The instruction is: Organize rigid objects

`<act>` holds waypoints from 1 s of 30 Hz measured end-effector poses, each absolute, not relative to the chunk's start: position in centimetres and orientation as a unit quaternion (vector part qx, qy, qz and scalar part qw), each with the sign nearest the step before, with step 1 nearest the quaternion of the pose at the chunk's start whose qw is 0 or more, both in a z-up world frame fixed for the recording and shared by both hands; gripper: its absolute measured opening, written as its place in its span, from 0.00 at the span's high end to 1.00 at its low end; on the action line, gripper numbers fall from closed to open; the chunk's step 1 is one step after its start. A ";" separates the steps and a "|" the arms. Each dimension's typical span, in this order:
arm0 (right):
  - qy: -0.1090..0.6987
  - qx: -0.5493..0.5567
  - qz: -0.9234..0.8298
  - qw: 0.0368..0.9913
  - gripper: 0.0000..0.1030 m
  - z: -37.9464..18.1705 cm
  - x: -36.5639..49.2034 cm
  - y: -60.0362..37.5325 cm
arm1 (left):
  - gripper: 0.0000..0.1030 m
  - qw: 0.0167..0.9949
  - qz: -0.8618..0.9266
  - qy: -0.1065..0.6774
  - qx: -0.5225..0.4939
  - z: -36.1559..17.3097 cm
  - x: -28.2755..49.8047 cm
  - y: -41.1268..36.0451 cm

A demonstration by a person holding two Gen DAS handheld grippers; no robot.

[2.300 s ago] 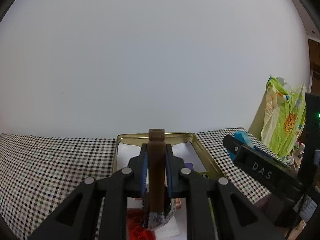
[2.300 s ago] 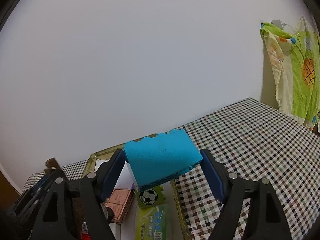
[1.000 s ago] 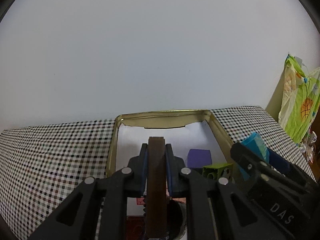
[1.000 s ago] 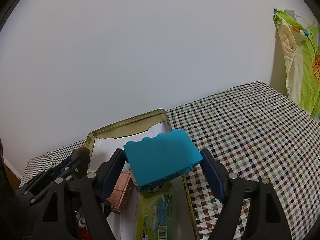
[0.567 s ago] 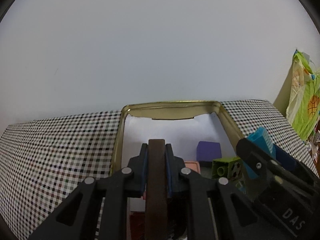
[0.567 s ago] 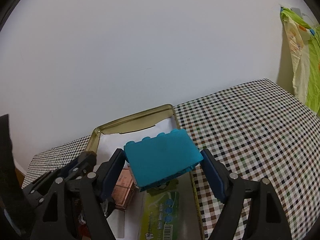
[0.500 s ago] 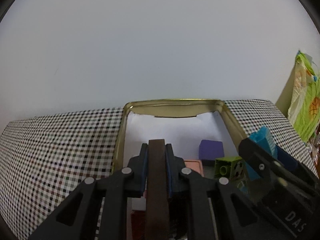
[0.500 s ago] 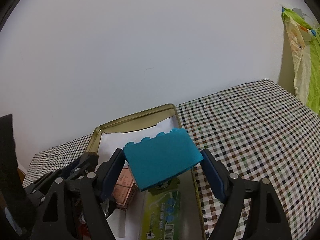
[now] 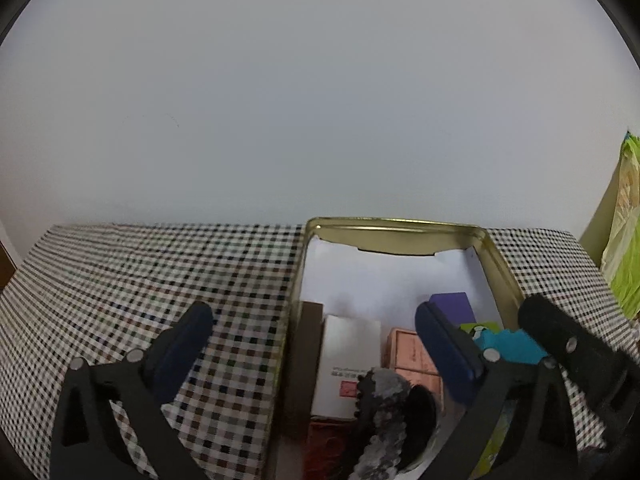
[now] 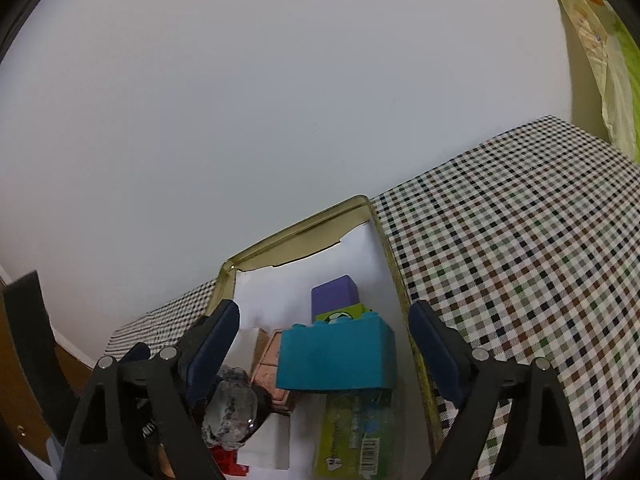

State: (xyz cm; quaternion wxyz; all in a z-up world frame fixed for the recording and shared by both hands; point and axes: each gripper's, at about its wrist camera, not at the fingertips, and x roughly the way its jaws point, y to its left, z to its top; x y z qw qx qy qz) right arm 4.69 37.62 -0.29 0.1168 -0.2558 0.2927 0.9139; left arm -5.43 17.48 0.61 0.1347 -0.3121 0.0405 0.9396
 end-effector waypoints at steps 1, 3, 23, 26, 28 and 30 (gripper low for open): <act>0.296 -0.252 0.914 0.117 0.14 -0.3 4.7 37.7 | 0.00 0.135 0.941 0.043 -0.307 0.6 -5.1 17.3; 0.299 -0.246 0.915 0.118 0.14 -0.2 4.9 37.6 | 0.00 0.135 0.946 0.036 -0.292 1.0 -4.4 16.6; 0.186 -0.131 0.955 0.188 0.14 1.9 8.3 33.2 | 0.00 0.107 0.966 0.052 -0.231 -0.1 0.2 12.3; 0.173 -0.121 0.957 0.201 0.14 1.6 9.1 32.5 | 0.00 0.110 0.965 0.056 -0.230 -0.3 0.9 11.9; 0.157 -0.117 0.959 0.203 0.14 1.3 9.2 31.9 | 0.00 0.110 0.966 0.059 -0.226 -0.4 1.0 11.8; 0.125 -0.114 0.961 0.218 0.14 1.2 9.4 31.1 | 0.00 0.113 0.966 0.059 -0.223 -0.4 1.2 11.7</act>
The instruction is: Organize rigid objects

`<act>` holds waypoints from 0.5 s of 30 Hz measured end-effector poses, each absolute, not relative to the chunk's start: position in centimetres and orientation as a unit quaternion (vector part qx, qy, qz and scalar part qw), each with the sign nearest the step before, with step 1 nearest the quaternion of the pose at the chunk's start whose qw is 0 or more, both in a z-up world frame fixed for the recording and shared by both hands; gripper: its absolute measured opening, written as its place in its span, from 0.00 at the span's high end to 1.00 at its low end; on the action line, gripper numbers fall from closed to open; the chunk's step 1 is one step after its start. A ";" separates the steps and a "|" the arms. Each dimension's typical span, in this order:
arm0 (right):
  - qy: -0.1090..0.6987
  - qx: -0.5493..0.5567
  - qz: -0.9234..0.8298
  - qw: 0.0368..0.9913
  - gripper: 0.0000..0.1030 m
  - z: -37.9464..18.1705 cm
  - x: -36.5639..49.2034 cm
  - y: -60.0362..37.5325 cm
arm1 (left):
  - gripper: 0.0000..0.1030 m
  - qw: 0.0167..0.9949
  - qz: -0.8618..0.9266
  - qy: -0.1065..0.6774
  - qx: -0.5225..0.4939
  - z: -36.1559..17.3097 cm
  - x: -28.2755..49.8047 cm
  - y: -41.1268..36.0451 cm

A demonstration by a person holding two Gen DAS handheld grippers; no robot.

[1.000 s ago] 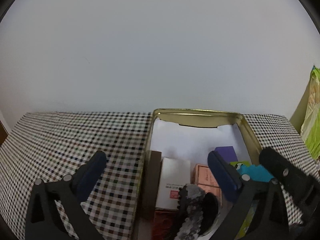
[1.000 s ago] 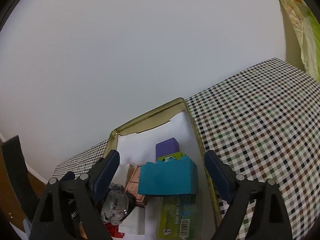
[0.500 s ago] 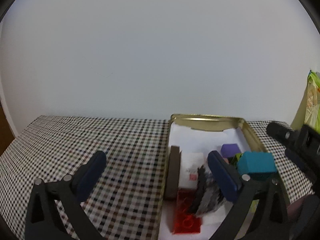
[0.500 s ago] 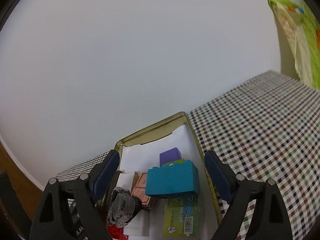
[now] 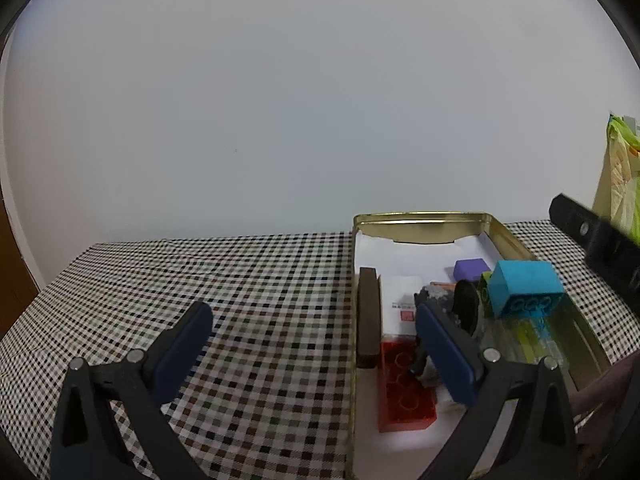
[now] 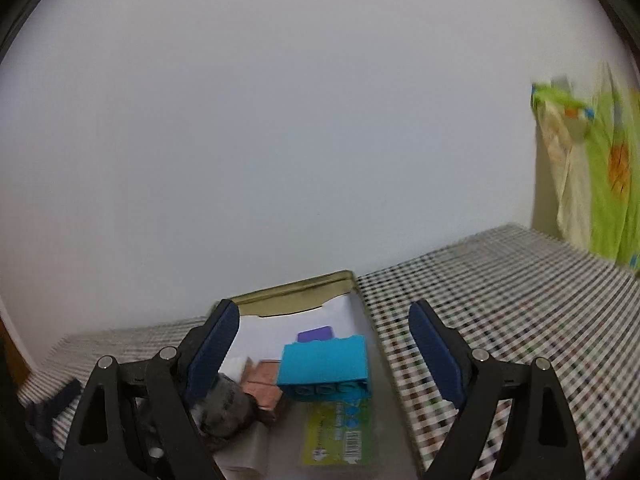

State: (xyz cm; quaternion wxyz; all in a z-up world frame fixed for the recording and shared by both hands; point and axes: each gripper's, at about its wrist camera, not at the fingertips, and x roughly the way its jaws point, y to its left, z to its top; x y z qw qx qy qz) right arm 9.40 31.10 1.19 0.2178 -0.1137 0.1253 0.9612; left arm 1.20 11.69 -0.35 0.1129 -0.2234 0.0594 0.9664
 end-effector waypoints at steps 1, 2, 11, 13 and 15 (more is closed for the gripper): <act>0.114 -0.109 0.961 0.226 0.14 1.2 9.6 30.7 | 0.00 0.114 0.967 0.057 -0.221 -0.3 1.4 11.5; 0.108 -0.099 0.961 0.235 0.14 1.2 10.0 30.5 | 0.00 0.114 0.967 0.054 -0.219 -0.3 1.5 11.3; 0.105 -0.074 0.953 0.275 0.14 0.8 12.0 30.3 | 0.00 0.113 0.967 0.030 -0.228 -0.4 1.8 10.1; 0.109 -0.066 0.952 0.278 0.14 1.0 12.9 30.2 | 0.00 0.114 0.967 0.027 -0.228 -0.4 2.1 9.9; 0.109 -0.060 0.952 0.280 0.14 1.1 13.7 29.9 | 0.00 0.116 0.967 0.026 -0.226 -0.3 2.5 9.7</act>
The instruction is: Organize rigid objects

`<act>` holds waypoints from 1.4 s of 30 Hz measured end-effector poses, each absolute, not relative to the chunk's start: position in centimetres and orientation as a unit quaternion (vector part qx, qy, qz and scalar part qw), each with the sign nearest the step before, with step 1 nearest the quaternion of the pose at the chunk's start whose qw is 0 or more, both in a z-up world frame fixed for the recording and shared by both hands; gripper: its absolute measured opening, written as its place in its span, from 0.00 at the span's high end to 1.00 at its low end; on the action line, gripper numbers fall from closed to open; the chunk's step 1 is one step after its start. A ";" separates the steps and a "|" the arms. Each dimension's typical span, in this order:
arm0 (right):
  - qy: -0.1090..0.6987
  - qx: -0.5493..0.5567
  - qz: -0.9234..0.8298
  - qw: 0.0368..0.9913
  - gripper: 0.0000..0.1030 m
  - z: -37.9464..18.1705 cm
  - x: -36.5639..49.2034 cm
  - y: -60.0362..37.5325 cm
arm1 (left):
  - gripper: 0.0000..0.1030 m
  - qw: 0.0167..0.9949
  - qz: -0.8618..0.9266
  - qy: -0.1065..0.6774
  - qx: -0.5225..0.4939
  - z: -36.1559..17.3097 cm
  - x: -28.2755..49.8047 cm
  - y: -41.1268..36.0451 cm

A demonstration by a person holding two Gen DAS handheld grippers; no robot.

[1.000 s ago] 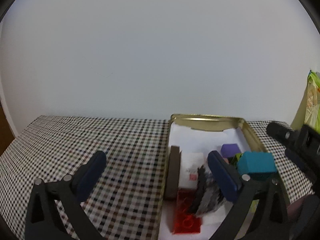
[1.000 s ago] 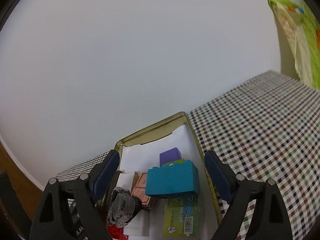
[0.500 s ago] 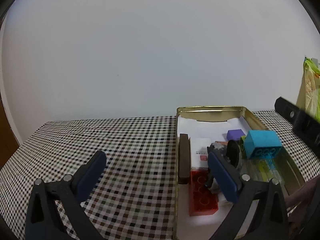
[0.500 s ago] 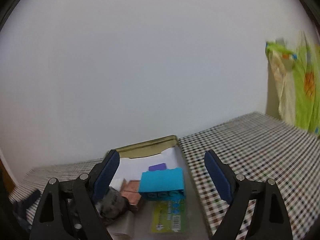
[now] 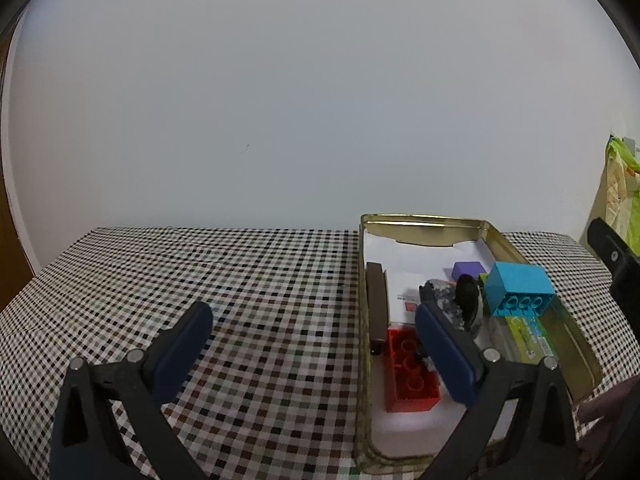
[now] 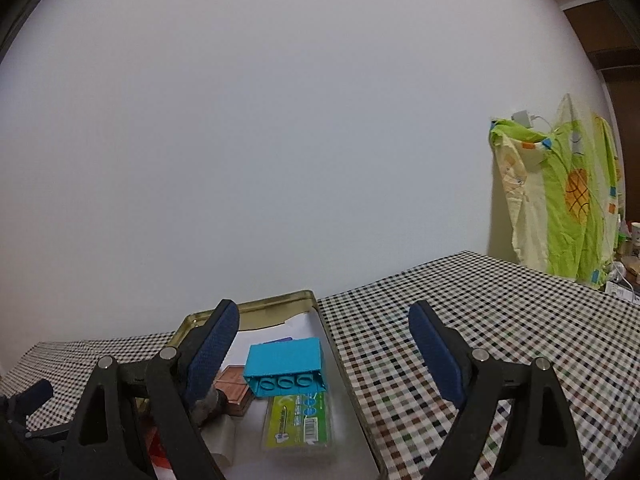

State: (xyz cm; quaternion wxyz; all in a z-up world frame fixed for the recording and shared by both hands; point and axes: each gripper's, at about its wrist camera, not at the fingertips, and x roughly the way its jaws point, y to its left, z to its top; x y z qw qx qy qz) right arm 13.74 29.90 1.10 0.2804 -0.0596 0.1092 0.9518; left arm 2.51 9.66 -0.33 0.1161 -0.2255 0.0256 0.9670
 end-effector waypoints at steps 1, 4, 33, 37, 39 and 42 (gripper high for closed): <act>0.109 -0.059 0.951 0.282 0.14 1.1 14.0 29.8 | 0.00 0.118 0.967 0.025 -0.223 -0.3 2.7 9.6; 0.109 -0.060 0.951 0.282 0.14 1.1 14.3 29.6 | 0.00 0.123 0.970 0.028 -0.210 -0.1 3.6 9.3; 0.056 -0.017 0.961 0.270 0.10 1.8 17.2 26.6 | 0.00 0.139 0.971 0.045 -0.189 0.3 5.5 9.5; 0.057 -0.017 0.961 0.272 0.10 1.8 17.2 26.6 | 0.00 0.139 0.972 0.050 -0.184 0.4 5.7 9.7; 0.058 -0.016 0.960 0.272 0.10 1.8 17.3 26.6 | 0.00 0.137 0.972 0.050 -0.184 0.4 5.7 9.7; 0.061 -0.014 0.960 0.273 0.10 1.9 17.4 27.0 | 0.00 0.136 0.972 0.050 -0.185 0.4 5.6 9.7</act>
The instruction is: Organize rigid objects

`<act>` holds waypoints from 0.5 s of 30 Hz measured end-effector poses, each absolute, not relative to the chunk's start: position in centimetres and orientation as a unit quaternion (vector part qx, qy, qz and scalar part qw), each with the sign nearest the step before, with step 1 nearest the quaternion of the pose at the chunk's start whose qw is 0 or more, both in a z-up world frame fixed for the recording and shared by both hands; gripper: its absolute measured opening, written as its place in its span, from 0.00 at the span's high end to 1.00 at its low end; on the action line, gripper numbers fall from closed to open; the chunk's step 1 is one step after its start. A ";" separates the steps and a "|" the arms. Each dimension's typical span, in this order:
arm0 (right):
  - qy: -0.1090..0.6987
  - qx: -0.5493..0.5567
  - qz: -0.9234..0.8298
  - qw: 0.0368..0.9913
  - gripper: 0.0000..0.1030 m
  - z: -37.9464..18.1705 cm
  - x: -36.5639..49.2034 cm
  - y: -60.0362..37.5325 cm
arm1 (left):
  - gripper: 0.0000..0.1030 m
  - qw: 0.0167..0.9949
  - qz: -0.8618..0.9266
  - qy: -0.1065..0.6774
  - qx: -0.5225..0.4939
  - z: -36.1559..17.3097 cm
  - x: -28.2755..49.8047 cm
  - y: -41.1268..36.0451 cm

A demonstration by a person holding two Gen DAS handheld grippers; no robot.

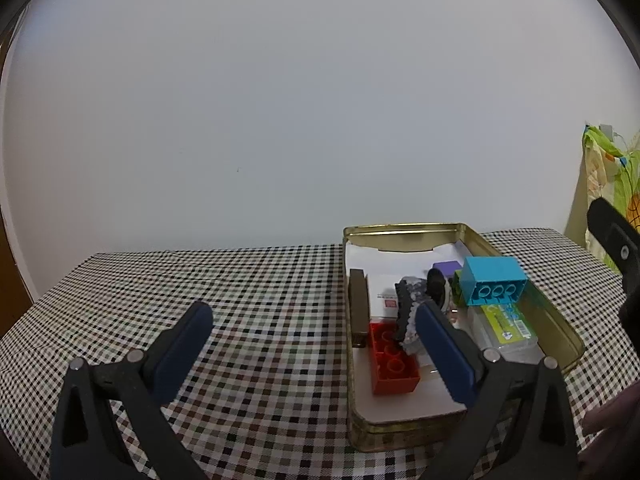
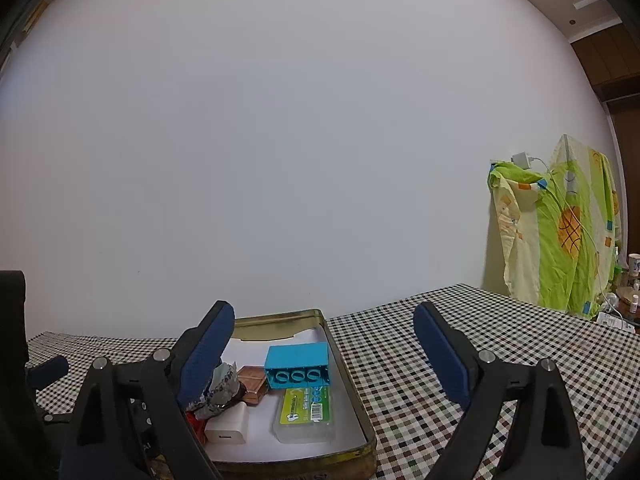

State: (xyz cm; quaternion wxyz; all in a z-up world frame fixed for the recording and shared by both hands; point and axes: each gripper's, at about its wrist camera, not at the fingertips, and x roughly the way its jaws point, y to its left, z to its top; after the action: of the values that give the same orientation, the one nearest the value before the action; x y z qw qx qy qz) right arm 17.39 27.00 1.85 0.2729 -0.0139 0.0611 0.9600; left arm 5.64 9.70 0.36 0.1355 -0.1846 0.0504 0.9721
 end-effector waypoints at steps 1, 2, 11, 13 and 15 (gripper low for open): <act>0.062 -0.014 0.960 0.273 0.10 1.8 17.4 27.0 | 0.00 0.137 0.972 0.052 -0.184 0.4 5.6 9.7; 0.062 -0.015 0.960 0.274 0.10 1.8 17.4 27.0 | 0.00 0.137 0.972 0.053 -0.184 0.4 5.6 9.8; 0.060 -0.017 0.959 0.276 0.09 1.9 17.1 27.0 | 0.00 0.135 0.972 0.059 -0.181 0.5 5.7 10.1; 0.059 -0.017 0.959 0.276 0.09 1.8 17.2 26.8 | 0.00 0.135 0.972 0.060 -0.181 0.5 5.7 10.1; 0.060 -0.017 0.959 0.276 0.09 1.8 17.2 26.8 | 0.00 0.134 0.972 0.060 -0.181 0.5 5.7 10.2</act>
State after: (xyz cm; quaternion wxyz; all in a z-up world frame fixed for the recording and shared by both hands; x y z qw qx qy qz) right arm 17.19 26.78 1.80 0.2760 -0.0171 0.0597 0.9591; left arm 5.74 10.16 0.49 0.1344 -0.1809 0.0598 0.9724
